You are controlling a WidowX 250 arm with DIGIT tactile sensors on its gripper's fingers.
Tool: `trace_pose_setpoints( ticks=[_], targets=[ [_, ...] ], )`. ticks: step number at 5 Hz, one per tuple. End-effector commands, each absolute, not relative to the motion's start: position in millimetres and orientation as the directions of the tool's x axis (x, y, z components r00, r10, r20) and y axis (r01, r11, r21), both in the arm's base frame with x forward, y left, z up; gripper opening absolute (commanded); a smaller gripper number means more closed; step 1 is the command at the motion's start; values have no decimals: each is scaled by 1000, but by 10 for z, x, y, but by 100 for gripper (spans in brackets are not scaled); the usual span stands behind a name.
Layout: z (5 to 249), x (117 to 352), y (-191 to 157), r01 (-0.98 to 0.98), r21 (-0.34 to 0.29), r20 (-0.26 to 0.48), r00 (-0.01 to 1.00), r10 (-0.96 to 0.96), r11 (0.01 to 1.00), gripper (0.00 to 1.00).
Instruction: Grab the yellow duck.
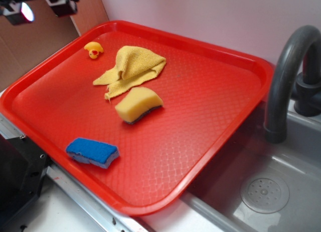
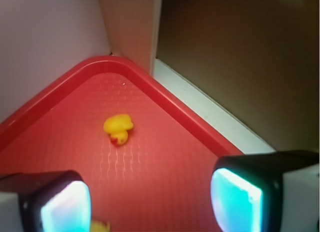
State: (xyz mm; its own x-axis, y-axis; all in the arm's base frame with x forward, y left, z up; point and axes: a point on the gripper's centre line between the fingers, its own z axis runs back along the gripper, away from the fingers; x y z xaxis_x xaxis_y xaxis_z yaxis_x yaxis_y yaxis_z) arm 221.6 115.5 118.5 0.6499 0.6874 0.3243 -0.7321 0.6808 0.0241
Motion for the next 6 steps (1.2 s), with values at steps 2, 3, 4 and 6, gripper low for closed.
trace_pose_setpoints(
  ticks=[2,3,4,6],
  targets=[
    [546,2781,1328,-686,-7,317,689,652,728,100],
    [463,2933,1340,-672,-7,315,701,639,740,100],
    [402,2991,1373,-663,3,296,716,632,749,100],
    [245,2849,1300,-625,27,224,764,604,780,0]
  ],
)
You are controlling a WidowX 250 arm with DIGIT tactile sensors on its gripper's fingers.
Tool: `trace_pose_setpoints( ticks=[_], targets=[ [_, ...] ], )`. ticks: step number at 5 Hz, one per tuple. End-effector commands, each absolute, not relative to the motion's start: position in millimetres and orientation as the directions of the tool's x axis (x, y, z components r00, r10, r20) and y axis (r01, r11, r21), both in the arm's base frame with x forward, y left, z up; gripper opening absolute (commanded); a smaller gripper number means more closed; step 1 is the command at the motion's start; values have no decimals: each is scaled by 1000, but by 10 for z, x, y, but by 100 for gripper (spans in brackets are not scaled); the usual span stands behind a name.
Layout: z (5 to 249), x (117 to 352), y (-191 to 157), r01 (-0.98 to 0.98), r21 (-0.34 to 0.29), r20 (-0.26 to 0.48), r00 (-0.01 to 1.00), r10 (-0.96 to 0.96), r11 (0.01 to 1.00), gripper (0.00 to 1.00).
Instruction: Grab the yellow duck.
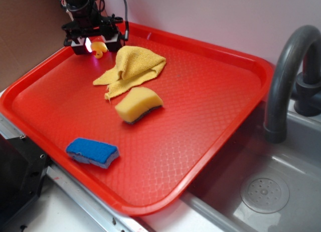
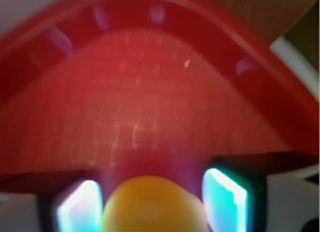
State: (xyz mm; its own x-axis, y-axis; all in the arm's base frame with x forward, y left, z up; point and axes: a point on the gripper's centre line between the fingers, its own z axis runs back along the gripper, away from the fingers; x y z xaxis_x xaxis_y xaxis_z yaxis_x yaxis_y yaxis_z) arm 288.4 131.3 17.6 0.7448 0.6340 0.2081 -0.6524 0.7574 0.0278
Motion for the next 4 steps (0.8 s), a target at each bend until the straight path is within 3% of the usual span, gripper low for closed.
trace_pose_setpoints(
  ticks=[1,2,3,4],
  targets=[
    [256,2809,1300,-627,35,237,762,603,779,0],
    [754,2738,1338,-645,14,272,738,618,764,0],
    [1241,2636,1134,-631,-93,300,720,626,770,0],
    [1745,2534,799,-552,-210,260,764,590,807,0]
  ],
)
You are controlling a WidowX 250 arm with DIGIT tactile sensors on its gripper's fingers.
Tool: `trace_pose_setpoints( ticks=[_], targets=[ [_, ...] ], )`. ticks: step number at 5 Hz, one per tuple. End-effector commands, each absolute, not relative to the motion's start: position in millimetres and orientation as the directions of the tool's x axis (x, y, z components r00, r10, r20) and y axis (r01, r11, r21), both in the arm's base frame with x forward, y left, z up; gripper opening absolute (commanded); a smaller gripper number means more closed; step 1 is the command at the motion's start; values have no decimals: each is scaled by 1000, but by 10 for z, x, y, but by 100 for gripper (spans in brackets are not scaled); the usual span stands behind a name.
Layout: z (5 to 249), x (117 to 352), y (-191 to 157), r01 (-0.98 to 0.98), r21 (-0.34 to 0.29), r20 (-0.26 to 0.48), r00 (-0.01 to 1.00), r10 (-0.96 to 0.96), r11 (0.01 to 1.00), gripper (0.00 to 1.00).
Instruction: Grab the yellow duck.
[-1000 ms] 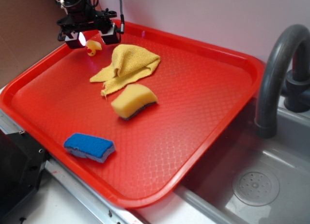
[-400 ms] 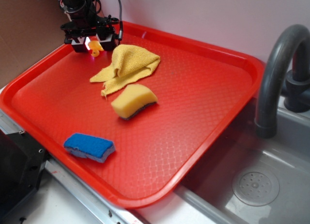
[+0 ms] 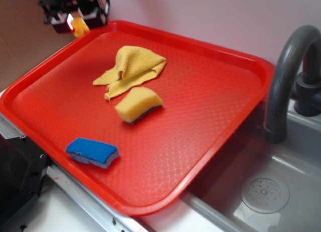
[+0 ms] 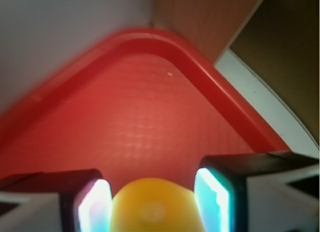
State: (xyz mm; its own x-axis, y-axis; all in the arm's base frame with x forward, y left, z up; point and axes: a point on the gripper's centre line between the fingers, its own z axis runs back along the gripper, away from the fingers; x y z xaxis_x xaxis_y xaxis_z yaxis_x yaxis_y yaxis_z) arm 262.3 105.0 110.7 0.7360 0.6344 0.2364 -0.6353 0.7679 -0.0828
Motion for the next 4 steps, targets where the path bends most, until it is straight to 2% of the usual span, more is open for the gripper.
trace_pose_setpoints(
  ticks=[1,2,3,4],
  targets=[
    [2260,2453,618,-503,-264,224,798,560,823,0],
    [2594,2483,587,-454,-271,175,844,507,849,0],
    [2653,2413,705,-387,-315,157,879,450,867,0],
    [2533,2456,813,-344,-272,135,911,390,899,0]
  ],
)
